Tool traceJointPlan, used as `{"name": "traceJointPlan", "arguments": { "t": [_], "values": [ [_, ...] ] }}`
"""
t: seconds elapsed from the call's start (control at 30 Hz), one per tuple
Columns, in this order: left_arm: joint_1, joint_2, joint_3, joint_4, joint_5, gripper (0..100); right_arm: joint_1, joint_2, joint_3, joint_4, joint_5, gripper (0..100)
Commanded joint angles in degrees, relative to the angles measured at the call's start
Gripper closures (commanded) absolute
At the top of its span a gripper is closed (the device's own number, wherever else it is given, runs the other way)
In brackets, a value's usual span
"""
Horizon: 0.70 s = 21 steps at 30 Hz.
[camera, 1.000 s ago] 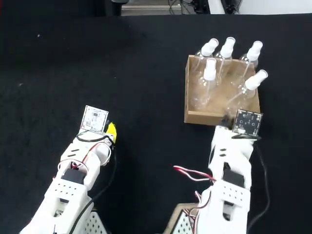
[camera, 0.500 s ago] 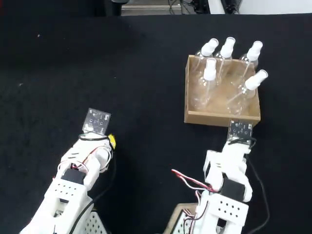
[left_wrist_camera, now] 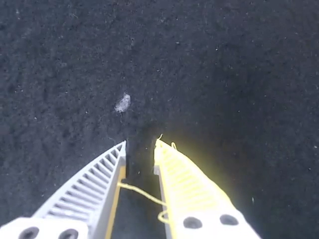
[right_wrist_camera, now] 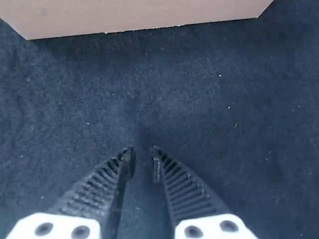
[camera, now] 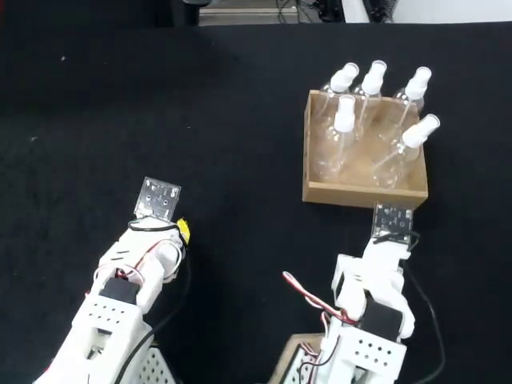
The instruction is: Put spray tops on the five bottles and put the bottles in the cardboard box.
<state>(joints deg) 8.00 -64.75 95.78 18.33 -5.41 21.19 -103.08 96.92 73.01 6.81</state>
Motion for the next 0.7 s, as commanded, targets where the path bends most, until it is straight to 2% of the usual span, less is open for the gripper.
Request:
{"name": "traceJointPlan", "arguments": {
  "t": [0.0,0.23,0.67],
  "values": [
    [0.2,-1.6,1.4,0.4,0.0,90,0.8,-4.8,-0.4,0.5,0.3,98.5],
    [0.1,-6.2,1.6,7.4,0.0,90,0.7,-4.8,-0.4,0.5,0.3,98.5],
    [0.3,-29.9,2.1,41.2,0.0,90,0.8,-4.8,-0.4,0.5,0.3,98.5]
  ]
}}
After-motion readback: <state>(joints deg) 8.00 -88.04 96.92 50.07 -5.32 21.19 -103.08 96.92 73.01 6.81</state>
